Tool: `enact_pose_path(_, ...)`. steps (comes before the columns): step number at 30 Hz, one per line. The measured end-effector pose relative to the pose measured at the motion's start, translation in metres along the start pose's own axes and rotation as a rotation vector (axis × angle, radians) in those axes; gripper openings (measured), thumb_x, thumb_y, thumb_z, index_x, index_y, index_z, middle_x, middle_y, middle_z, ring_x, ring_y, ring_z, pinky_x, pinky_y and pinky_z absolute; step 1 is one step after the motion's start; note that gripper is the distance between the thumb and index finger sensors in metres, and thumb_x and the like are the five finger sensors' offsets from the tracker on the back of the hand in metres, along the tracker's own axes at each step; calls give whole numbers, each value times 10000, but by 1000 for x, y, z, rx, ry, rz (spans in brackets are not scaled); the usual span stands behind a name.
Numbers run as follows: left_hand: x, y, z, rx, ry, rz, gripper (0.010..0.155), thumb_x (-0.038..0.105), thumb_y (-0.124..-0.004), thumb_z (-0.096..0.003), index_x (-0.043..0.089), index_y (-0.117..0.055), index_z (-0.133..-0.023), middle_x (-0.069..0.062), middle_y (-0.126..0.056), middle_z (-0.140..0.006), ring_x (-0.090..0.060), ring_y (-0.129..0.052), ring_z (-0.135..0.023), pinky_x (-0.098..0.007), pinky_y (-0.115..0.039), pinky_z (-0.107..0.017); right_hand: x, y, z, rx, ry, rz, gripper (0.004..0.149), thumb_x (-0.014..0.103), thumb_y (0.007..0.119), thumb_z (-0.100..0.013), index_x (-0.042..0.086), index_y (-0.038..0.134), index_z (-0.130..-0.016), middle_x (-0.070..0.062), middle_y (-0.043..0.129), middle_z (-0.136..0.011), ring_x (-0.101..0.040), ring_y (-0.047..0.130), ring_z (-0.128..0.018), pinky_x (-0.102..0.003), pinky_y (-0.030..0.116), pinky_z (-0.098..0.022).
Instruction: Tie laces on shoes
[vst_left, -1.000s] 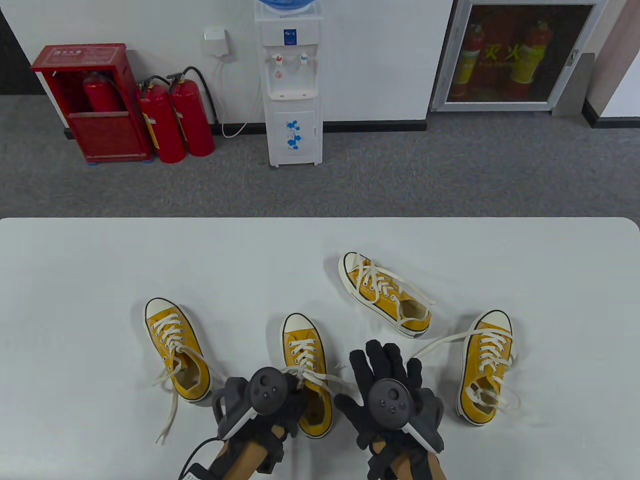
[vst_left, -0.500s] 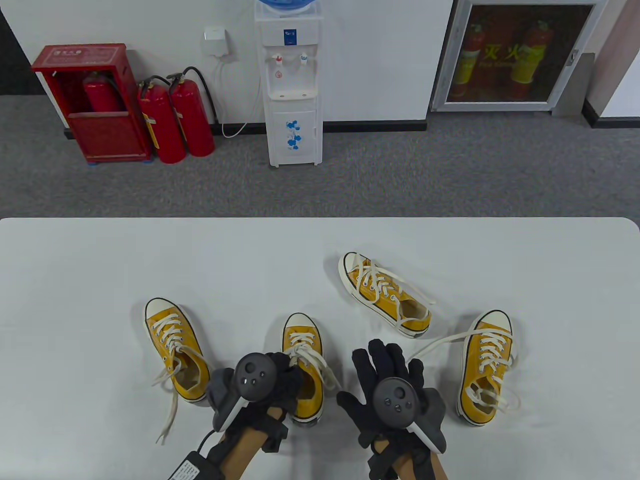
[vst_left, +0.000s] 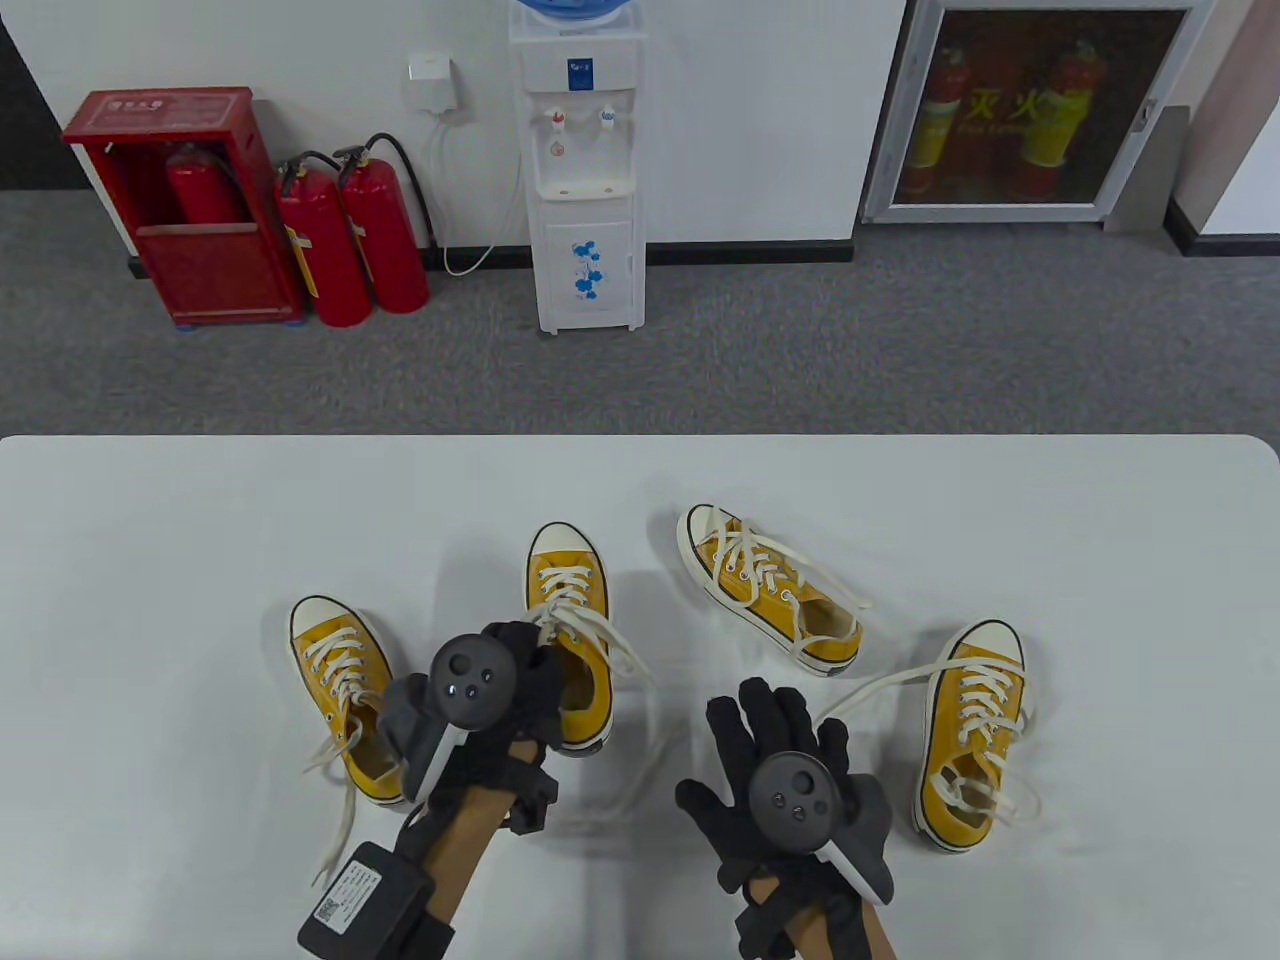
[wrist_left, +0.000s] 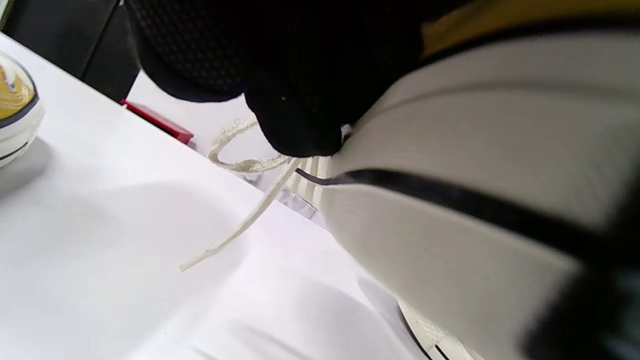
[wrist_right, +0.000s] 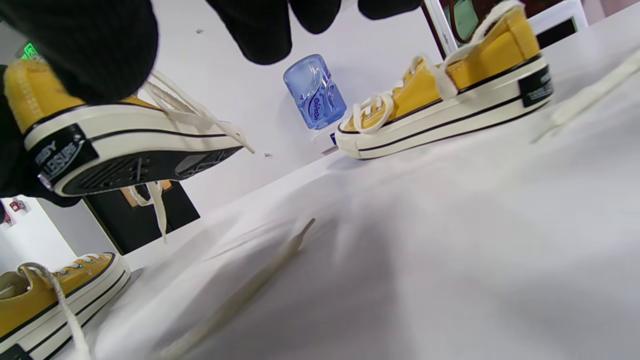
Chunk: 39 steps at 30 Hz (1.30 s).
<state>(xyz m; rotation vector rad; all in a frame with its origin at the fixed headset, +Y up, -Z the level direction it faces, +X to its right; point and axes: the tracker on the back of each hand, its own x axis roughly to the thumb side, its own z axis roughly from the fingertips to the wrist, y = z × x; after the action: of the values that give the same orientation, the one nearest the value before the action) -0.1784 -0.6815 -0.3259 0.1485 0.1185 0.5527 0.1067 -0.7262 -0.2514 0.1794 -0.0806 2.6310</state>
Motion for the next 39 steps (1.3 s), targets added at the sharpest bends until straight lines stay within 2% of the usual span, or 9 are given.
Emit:
enact_pose_path(8, -18, -9, -20, 14, 31, 10, 336, 473, -672, -507, 374, -759, -815, 83, -825, -949, -152, -1032, -763, -414, -857, -599, 1, 1, -1, -4, -5, 4, 843, 619, 757, -404, 234, 491, -1106, -25, 236, -1187, -438, 262, -1127, -741, 140, -716)
enact_pose_path(16, -32, -36, -34, -76, 68, -5, 350, 430, -625, -508, 365, -701, -843, 78, -740, -1002, -164, -983, -852, -411, -832, -670, 2, 3, -1, 9, -17, 0, 840, 619, 755, -406, 231, 496, -1105, -29, 238, -1186, -443, 264, -1123, -743, 145, -712)
enact_pose_path(20, -29, -49, -35, -107, 57, -12, 355, 407, -621, -507, 354, -689, -851, 66, -710, -1021, -183, -961, -880, -424, -810, -703, 3, 3, -1, 6, -18, -1, 839, 617, 755, -406, 229, 499, -1104, -29, 239, -1186, -443, 265, -1124, -743, 143, -713)
enact_pose_path(27, -29, -65, -37, -96, 58, -92, 363, 390, -614, -498, 357, -684, -853, 73, -698, -1031, -177, -959, -899, -420, -812, -721, 5, 5, 0, 6, -34, 0, 834, 617, 752, -409, 227, 503, -1103, -31, 243, -1185, -444, 266, -1123, -744, 147, -711)
enact_pose_path(31, -35, -66, -36, -94, 64, -86, 365, 394, -642, -492, 370, -712, -850, 69, -732, -1024, -182, -985, -887, -434, -824, -711, 5, 6, 0, 12, -32, 5, 830, 613, 754, -410, 227, 507, -1102, -33, 245, -1185, -445, 266, -1123, -745, 144, -710)
enact_pose_path(34, -39, -63, -34, -124, 64, -68, 378, 376, -713, -484, 331, -774, -855, 3, -797, -999, -261, -1015, -834, -507, -813, -679, 3, 8, -1, 28, -21, 4, 830, 611, 754, -410, 226, 506, -1102, -32, 240, -1186, -443, 263, -1123, -745, 138, -710)
enact_pose_path(39, -39, -47, -25, -164, 33, -25, 513, 426, -753, -488, 277, -711, -978, -82, -736, -1067, -332, -961, -869, -577, -755, -674, 1, 8, -2, 31, -11, -9, 829, 610, 755, -411, 225, 507, -1102, -33, 242, -1185, -447, 261, -1121, -745, 137, -709)
